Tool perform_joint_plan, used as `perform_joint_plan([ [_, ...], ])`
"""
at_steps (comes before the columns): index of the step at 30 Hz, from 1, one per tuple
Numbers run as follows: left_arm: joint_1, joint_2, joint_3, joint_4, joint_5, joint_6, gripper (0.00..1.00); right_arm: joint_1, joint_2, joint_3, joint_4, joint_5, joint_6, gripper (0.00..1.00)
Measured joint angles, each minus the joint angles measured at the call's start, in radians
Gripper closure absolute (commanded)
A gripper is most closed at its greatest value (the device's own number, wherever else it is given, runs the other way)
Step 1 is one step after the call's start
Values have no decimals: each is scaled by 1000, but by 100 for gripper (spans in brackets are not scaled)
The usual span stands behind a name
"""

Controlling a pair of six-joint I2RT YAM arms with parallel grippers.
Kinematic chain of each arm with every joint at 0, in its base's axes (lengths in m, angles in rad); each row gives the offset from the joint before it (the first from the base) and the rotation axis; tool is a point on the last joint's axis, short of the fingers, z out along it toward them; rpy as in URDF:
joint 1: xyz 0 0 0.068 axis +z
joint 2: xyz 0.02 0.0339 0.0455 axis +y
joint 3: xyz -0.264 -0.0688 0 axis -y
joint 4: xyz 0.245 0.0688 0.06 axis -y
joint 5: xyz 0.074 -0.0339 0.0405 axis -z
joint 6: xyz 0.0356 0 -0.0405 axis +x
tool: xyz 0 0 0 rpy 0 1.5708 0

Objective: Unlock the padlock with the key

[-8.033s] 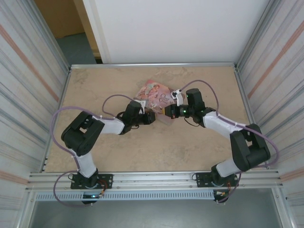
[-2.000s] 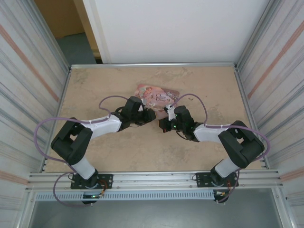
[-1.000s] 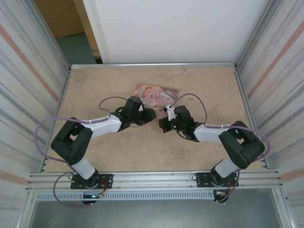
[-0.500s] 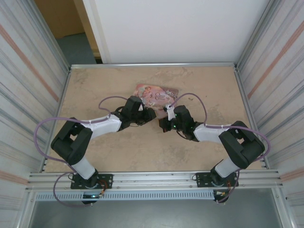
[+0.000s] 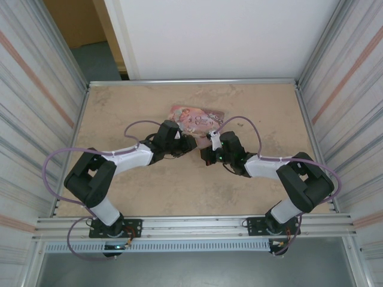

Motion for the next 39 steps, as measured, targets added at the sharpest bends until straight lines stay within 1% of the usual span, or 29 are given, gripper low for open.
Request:
perform_joint_plan([
  [10, 0, 2, 23, -19, -5, 25, 95, 10, -19, 0, -13, 39, 6, 100],
  [19, 0, 8, 24, -39, -5, 31, 96, 57, -24, -1, -37, 128, 5, 100],
  [39, -3, 21, 26, -50, 19, 42, 96, 55, -34, -45, -3, 109, 6, 100],
])
